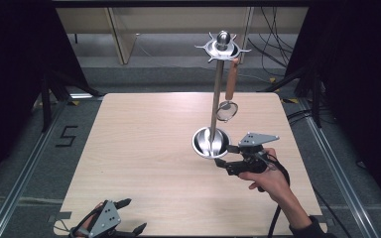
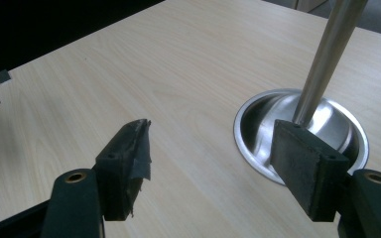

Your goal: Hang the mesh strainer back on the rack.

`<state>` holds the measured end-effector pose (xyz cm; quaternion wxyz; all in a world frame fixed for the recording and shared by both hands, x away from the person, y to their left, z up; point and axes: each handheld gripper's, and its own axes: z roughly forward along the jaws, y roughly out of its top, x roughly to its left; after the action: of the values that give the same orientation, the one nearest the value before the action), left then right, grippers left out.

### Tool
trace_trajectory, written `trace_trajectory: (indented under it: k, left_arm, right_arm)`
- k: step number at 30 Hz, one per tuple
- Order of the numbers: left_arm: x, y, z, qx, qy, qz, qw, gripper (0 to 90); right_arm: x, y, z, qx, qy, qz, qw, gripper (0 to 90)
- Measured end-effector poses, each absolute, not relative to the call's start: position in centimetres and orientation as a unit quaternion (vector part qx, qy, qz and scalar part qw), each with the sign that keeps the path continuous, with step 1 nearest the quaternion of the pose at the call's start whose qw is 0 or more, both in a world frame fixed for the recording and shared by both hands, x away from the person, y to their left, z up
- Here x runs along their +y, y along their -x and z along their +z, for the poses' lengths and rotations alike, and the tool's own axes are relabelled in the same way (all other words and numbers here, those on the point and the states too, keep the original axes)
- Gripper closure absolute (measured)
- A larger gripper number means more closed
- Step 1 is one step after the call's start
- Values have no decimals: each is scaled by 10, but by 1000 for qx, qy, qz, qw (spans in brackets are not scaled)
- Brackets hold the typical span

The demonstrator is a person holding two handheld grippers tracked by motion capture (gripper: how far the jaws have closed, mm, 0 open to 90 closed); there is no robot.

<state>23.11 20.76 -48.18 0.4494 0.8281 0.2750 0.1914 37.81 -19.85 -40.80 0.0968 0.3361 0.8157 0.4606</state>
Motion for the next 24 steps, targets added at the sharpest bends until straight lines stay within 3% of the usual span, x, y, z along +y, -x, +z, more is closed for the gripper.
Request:
trace_trajectory:
  k: [4,24]
  left_arm:
    - [208,-231,-482,274,-828,192,450,152]
    - [208,-232,-481,268,-829,199,449,152]
  right_arm:
    - [-199,-380,-411,814,-329,466,112,323]
    - [-200,-376,-420,817,-334,459,102,315]
